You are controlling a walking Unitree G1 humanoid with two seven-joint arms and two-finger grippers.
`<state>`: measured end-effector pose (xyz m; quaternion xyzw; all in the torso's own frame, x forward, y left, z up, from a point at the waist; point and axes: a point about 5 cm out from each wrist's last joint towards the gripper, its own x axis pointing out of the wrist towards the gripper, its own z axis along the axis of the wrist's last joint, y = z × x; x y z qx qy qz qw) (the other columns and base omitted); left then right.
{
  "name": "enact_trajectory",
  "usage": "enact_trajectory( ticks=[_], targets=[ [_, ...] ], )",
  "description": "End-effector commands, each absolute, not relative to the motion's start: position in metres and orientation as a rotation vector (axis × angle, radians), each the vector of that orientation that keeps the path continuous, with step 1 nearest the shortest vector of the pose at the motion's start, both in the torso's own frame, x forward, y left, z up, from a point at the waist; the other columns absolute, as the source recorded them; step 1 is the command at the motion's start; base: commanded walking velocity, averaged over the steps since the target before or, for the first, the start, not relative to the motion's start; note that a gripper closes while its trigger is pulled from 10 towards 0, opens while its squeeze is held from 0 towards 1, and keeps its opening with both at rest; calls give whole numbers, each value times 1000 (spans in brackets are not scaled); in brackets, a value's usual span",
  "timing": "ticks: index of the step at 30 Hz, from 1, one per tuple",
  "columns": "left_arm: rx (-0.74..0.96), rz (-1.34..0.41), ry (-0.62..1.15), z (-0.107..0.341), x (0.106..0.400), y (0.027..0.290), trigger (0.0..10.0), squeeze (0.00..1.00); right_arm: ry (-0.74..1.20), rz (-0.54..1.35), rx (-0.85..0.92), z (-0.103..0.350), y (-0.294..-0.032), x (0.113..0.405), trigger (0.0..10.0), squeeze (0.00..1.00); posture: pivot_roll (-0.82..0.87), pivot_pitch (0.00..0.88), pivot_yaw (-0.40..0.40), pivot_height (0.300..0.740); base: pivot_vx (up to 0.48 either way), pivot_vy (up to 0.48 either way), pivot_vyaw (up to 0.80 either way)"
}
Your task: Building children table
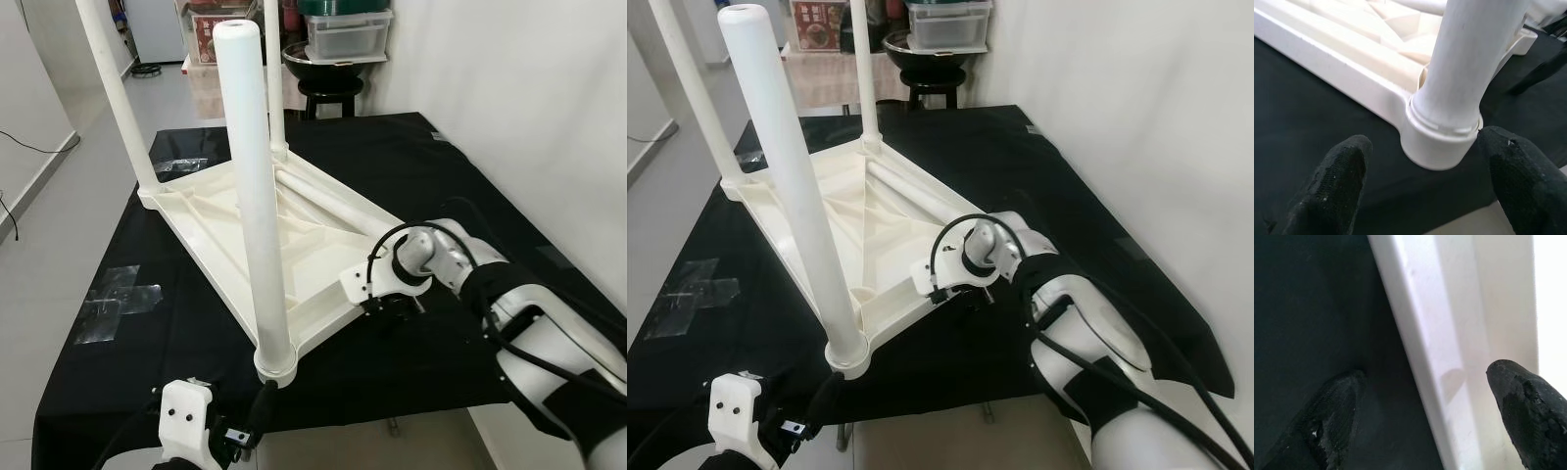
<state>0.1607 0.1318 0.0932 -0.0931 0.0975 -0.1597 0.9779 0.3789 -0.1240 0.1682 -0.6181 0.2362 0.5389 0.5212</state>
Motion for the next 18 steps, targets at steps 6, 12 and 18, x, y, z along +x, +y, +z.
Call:
enact_trajectory(
  ticks=[6,12,18],
  targets=[
    [-184,-391,205,97,160,124,10000,0,559,1260,-1517,150,-105,377,0,0,-20,17,-40,740,0,0,0],
    [-184,-452,230,95,155,119,10000,0,533,1278,-1542,149,-95,377,0,0,-21,15,-38,740,0,0,0],
    [-181,-444,226,96,156,120,10000,0,519,1309,-1542,144,-90,374,0,0,-19,16,-39,740,0,0,0]
  ],
)
